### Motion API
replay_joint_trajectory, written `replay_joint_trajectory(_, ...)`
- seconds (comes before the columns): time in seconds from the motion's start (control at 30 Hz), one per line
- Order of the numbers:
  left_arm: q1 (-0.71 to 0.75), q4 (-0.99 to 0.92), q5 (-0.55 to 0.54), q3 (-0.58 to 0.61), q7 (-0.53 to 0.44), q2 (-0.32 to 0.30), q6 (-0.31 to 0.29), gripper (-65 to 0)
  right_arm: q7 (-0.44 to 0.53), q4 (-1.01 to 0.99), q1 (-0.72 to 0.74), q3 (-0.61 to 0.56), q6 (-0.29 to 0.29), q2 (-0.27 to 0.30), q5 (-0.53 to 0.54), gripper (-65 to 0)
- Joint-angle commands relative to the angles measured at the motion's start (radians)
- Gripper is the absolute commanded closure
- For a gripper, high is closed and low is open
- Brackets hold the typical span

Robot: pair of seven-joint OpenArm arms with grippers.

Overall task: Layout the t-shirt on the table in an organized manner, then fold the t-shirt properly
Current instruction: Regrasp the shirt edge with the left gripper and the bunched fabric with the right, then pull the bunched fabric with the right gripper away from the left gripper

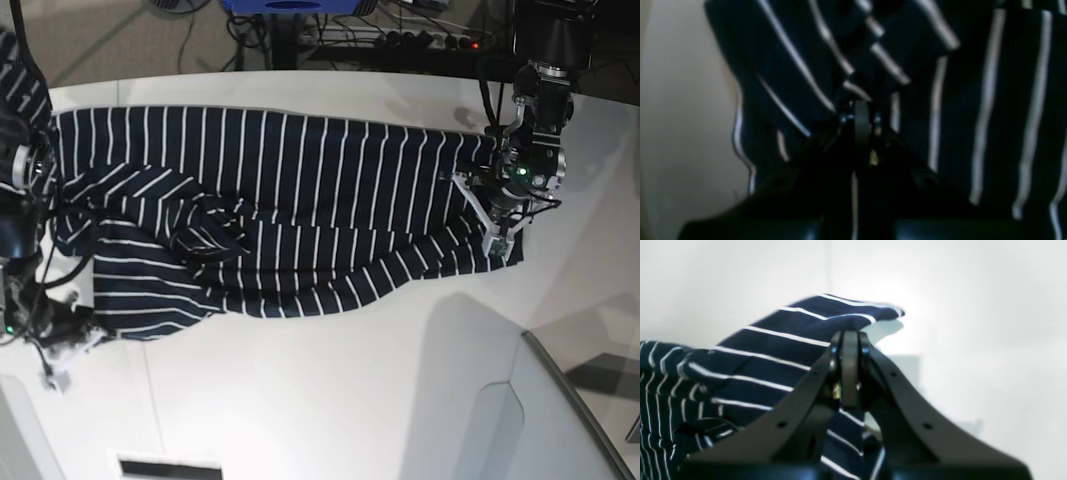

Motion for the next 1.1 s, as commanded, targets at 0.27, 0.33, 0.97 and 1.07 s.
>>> replay_joint_trajectory(0.27,-0.018,0.092,0.003,-0.005,-0.012,-0.013,-0.003,0.0,0.020,0.127,0.066,-0.107,0.007,-0.028,0.011,-0.2)
replay_joint_trajectory(0.33,-0.013,0.100,0.003,-0.005,-0.012,-0.013,-0.003,0.0,0.020,0.127,0.083,-0.138,0.007,-0.031,0.011,-0.2)
replay_joint_trajectory(0.97,0.042,0.212,0.003,-0.146,-0.009,-0.016,-0.003,0.0,0.171,0.123,0.148,-0.460,0.009,-0.054,0.011,-0.3)
replay_joint_trajectory(1.07,0.066,0.213,0.003,-0.146,-0.009,-0.016,-0.003,0.0,0.173,0.123,0.148,-0.486,0.044,-0.060,0.011,-0.3)
